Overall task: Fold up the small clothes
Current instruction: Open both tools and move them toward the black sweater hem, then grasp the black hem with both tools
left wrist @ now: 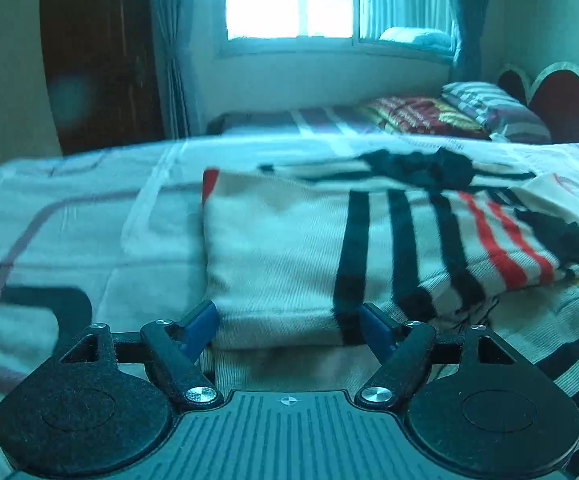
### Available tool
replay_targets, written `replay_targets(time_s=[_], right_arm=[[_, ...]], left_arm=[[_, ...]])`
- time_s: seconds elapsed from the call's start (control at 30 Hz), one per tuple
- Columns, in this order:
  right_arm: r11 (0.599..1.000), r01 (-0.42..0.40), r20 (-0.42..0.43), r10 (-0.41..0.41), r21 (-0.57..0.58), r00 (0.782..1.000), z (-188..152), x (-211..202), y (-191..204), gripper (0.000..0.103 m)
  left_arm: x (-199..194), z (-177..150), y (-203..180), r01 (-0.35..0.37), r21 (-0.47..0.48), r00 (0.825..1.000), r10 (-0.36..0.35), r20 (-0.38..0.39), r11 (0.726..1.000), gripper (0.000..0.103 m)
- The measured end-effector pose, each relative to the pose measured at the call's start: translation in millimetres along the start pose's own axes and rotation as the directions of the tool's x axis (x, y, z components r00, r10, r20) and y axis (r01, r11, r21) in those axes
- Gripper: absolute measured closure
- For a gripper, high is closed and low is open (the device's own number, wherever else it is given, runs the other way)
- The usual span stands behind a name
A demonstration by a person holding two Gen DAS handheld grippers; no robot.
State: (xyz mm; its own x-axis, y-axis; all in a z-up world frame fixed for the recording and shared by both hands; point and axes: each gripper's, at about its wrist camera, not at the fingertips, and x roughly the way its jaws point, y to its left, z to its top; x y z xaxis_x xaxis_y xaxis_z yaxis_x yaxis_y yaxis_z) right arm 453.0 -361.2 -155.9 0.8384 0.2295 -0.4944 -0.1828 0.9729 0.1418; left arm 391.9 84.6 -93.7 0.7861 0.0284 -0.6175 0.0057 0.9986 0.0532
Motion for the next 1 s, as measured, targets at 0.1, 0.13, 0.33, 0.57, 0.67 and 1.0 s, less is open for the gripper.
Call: replay_targets(time_s=[0.1, 0.13, 0.33, 0.57, 0.67, 1.0], right_arm=[[0.999, -0.011, -0.059, 0.008, -0.040, 0.998, -1.1, 30.0, 25.5, 0.070], [0.999, 0.010, -0.112, -0.016, -0.051, 0.994, -5.2, 43.2, 29.2, 0.068], [0.994, 0.063, -0.125, -0.073, -0.084, 0.989, -10.5, 41.2, 25.1, 0.070], [0.996, -0.026, -0.116, 0.036, 0.088, 0.993, -26.6, -48.8, -36.4, 0.055], [0.985, -0.027, -0.141, 0.051, 0.168, 0.989, -57.1, -96.2, -64.3, 0.050], [0.849, -0.152, -0.198, 0.286, 0.507, 0.937, -161.0, -185.6, -79.9, 0.051]], left_arm=[[6.0, -5.6, 14.7, 0.034, -0.107, 0.999, -0.036, -0.017, 0.994, 0.019], [6.8, -6.8, 16.4, 0.030, -0.112, 0.999, -0.032, -0.021, 0.993, 0.018], [-2.7, -15.9, 38.9, -0.016, -0.193, 0.999, 0.008, -0.040, 0.981, 0.017], [-72.7, -55.8, 59.9, 0.040, -0.216, 0.994, -0.061, -0.088, 0.976, 0.018], [-109.2, -85.8, 56.7, 0.110, -0.241, 0.983, -0.141, -0.118, 0.964, 0.018], [-174.7, -158.6, 64.4, 0.339, -0.529, 0.880, -0.461, -0.114, 0.778, 0.044]])
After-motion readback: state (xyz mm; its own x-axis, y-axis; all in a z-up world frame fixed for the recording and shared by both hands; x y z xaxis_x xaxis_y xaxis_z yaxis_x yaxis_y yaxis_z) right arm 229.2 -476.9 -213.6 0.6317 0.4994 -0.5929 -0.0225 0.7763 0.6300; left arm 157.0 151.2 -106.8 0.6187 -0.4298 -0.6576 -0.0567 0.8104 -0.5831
